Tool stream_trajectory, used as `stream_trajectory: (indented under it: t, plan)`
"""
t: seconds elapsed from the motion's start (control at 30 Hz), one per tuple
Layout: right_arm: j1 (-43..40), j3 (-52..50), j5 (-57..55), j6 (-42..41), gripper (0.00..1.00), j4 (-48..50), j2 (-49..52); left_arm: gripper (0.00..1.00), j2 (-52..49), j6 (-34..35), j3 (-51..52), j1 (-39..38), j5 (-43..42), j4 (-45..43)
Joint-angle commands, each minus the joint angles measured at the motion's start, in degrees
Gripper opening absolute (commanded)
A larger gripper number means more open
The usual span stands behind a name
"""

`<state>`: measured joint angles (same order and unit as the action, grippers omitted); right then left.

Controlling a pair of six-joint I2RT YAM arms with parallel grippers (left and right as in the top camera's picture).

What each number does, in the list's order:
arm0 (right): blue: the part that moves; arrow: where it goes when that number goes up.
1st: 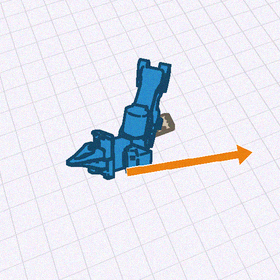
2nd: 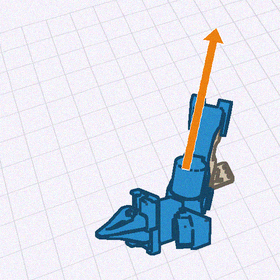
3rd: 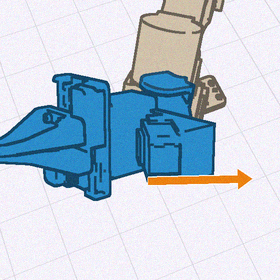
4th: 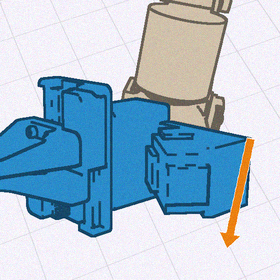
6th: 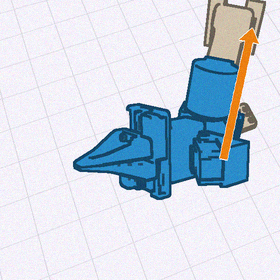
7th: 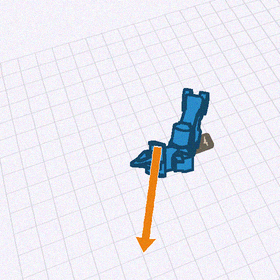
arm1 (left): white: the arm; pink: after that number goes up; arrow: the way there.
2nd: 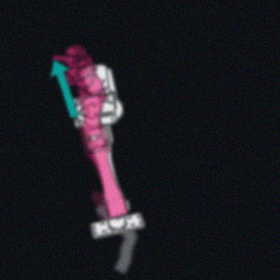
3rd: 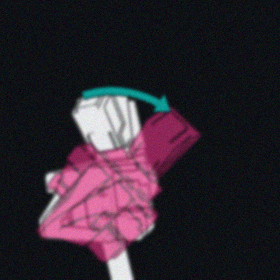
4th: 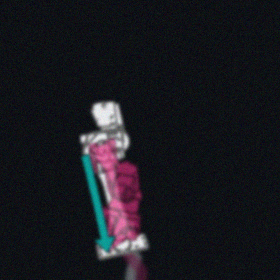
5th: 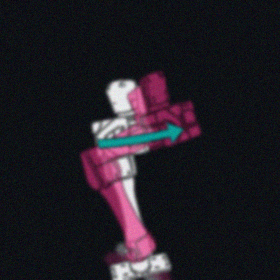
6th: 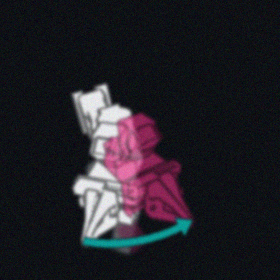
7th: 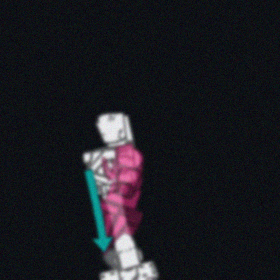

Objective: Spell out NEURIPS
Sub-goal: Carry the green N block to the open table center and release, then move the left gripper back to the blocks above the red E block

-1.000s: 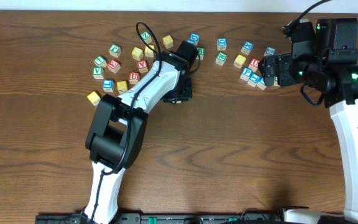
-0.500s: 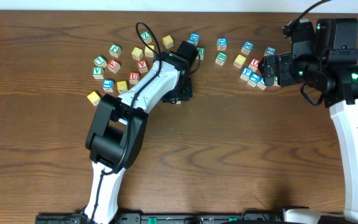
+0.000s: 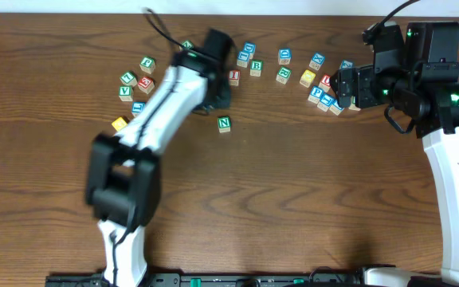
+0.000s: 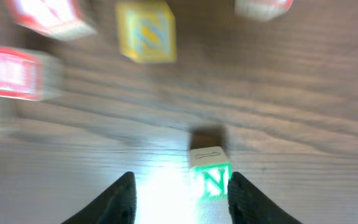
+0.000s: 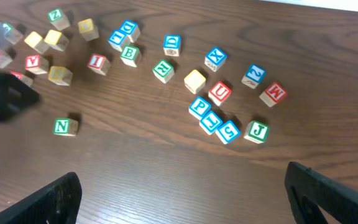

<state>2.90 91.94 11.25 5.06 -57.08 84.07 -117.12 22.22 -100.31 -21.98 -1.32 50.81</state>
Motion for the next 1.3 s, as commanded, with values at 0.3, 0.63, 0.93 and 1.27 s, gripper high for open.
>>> stream_trajectory:
  t: [0.3, 0.63, 0.93, 1.27]
  plan:
    - [0.13, 1.92, 2.4, -6.23, 0.99, 1.95, 1.73, 0.6, 19.21, -4.66, -2.47, 10.1, 0.96, 3.98]
    - [1.75, 20.15, -0.79, -7.82, 0.94, -10.62, 14.08, 0.68, 19.8, -5.57, -2.45, 14.1, 0.96, 6.95]
    - [2.12, 34.01, -0.79, -9.77, 0.99, -18.08, 25.05, 0.72, 19.8, -7.21, -2.45, 14.21, 1.01, 6.99]
    - [2.47, 36.17, -0.79, -12.98, 0.94, -16.57, 26.69, 0.73, 19.67, -7.21, -2.29, 14.21, 1.03, 6.99]
